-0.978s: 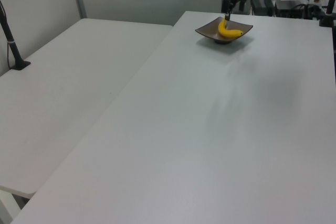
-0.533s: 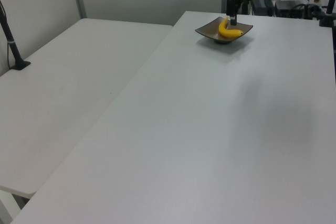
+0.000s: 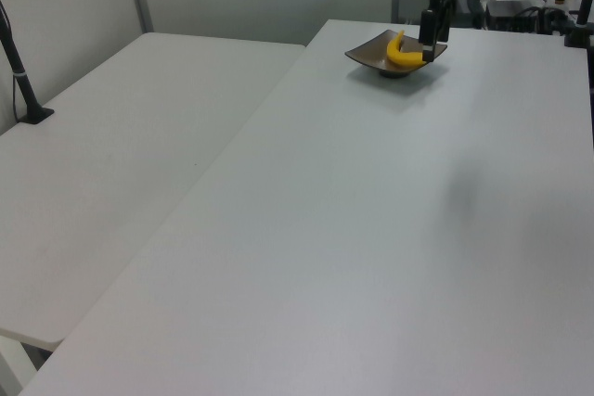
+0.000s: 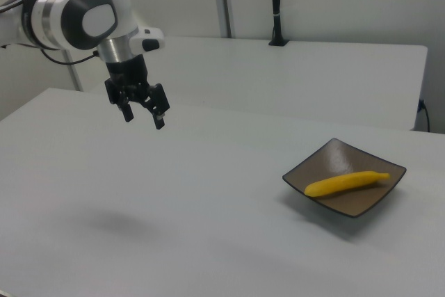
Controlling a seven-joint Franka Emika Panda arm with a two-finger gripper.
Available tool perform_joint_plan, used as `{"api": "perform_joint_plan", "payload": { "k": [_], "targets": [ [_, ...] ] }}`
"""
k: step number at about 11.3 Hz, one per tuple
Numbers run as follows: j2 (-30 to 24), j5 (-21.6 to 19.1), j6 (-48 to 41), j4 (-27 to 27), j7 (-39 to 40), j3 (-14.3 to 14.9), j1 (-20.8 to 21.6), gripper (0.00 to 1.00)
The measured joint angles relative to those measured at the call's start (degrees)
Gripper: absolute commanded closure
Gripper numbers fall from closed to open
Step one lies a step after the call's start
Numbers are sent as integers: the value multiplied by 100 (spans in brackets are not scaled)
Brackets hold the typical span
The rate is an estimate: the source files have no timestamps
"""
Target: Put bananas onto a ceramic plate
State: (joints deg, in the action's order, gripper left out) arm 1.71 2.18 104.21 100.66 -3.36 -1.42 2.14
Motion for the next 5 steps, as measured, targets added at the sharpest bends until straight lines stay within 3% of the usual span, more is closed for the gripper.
{"api": "perform_joint_plan", "payload": {
  "k": [5],
  "targets": [
    [-136, -5, 105, 178, 188, 212, 102, 0]
  ]
}}
